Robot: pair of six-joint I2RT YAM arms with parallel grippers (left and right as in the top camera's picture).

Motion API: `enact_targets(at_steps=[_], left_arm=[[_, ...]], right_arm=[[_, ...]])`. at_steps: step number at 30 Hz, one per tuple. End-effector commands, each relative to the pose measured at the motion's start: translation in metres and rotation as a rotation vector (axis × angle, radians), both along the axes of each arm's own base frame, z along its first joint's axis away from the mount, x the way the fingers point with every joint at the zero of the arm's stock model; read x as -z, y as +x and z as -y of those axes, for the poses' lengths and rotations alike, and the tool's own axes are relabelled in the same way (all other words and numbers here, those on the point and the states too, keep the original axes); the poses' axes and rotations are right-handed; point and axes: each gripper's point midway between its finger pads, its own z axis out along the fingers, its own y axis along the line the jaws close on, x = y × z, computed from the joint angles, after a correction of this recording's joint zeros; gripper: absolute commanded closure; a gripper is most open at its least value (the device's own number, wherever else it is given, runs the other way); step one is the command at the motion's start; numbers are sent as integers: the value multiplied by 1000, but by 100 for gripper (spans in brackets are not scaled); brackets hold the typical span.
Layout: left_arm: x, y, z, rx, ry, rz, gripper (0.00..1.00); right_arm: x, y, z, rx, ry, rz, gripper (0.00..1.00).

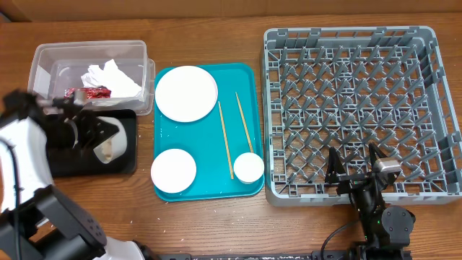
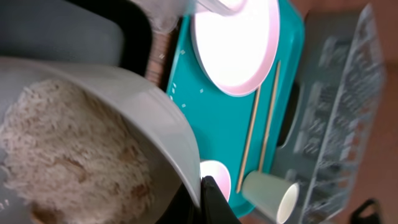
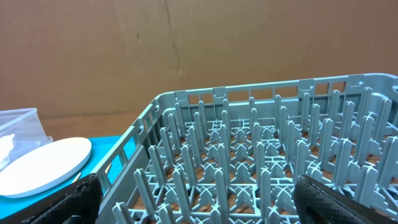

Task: Sort waste into correct bins and load items into the dishwasher
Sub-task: 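Tip the rice bowl over the black tray with left gripper to pour rice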

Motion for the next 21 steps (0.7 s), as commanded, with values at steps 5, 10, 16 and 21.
enact_targets(at_steps=[5, 10, 16, 21], left_arm=[[-2, -3, -30, -172, -296, 238, 96], [-4, 4, -43, -216, -405, 318, 96], [-18, 11, -43, -250, -595, 381, 96], [-37, 13, -44, -298, -756, 376, 96]], right_arm=[[2, 0, -2, -11, 3, 4, 0], [2, 0, -2, -11, 3, 4, 0], [2, 0, -2, -11, 3, 4, 0], [2, 0, -2, -11, 3, 4, 0]])
